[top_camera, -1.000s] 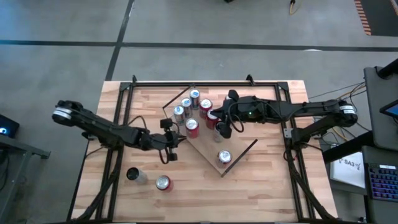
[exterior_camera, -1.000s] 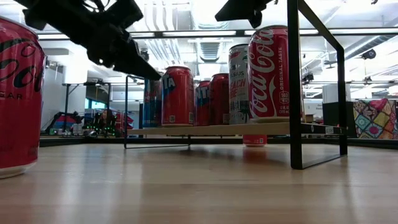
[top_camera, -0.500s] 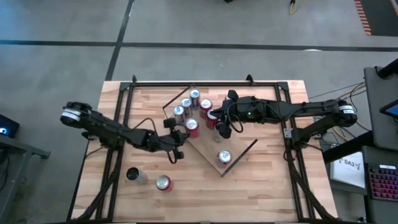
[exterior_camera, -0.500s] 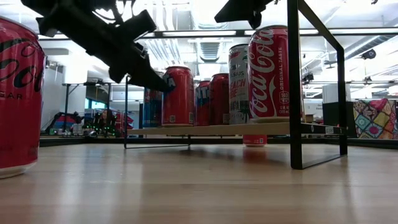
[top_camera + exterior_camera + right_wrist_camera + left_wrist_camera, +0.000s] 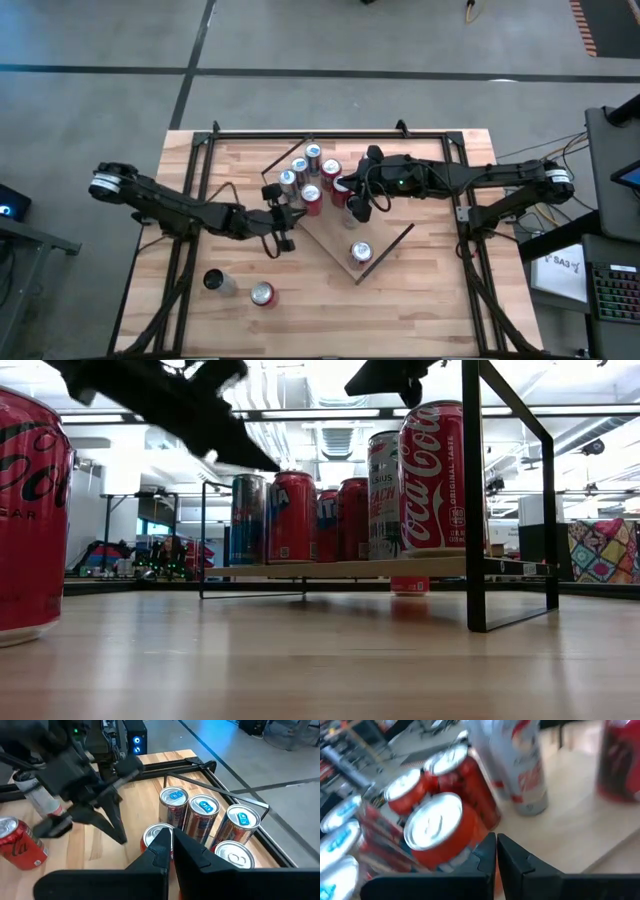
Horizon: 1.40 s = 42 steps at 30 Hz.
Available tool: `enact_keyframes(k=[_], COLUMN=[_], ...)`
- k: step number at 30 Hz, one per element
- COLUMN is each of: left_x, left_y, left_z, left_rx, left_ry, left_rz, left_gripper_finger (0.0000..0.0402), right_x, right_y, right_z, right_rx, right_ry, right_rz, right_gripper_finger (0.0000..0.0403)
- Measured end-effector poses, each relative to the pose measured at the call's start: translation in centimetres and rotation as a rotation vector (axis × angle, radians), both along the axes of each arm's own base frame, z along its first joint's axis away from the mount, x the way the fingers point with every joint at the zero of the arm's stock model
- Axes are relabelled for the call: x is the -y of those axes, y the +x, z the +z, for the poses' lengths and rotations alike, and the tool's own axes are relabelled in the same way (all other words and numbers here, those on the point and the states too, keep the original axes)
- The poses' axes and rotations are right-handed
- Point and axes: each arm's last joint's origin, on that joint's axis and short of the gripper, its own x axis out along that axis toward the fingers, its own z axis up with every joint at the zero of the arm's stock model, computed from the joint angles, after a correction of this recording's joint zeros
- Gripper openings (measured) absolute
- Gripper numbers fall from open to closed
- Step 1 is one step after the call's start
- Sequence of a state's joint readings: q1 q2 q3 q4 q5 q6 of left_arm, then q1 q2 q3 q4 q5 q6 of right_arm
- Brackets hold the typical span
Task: Place canned beverage on shelf
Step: Put the left orange soda can on the shelf aligned with the orange soda can on the shelf
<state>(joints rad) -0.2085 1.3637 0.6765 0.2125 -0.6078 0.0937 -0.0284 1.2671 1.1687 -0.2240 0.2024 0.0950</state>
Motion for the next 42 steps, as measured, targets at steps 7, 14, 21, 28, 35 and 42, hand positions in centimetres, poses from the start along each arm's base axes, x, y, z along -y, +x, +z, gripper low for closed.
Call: enact_keyframes(k=[7,14,21,28,35,42], left_x=[-0.4,-1.3,-1.7,-2.1,-2.3,-2.3], left_y=[-2.6,-6.4,-9.9,-11.8,-12.5,-12.6], left_z=[4.2,7.8,9.3,7.9,7.2,7.7], left_rx=[0.095,0.23,0.376,0.538,0.538,0.548], left_ry=[0.086,0.199,0.186,0.222,0.286,0.298], left_rz=[-0.096,-0.168,-0.294,-0.282,-0.287,-0.281], left_gripper_finger=[0.0,0.0,0.0,0.0,0.0,0.0], right_x=[0.0,0.1,0.2,0.3,0.3,0.2], right_y=[1.5,4.3,7.2,9.2,10.0,10.1], right_z=[-0.9,-0.7,-0.8,-1.3,-1.8,-2.0], right_rx=[-0.018,-0.047,-0.14,-0.268,-0.32,-0.327], right_ry=[0.015,0.0,0.011,0.052,0.085,0.075], right_rz=[-0.006,0.002,-0.002,-0.026,-0.048,-0.04], right_gripper_finger=[0.0009,0.0009,0.0009,0.0009,0.0009,0.0009])
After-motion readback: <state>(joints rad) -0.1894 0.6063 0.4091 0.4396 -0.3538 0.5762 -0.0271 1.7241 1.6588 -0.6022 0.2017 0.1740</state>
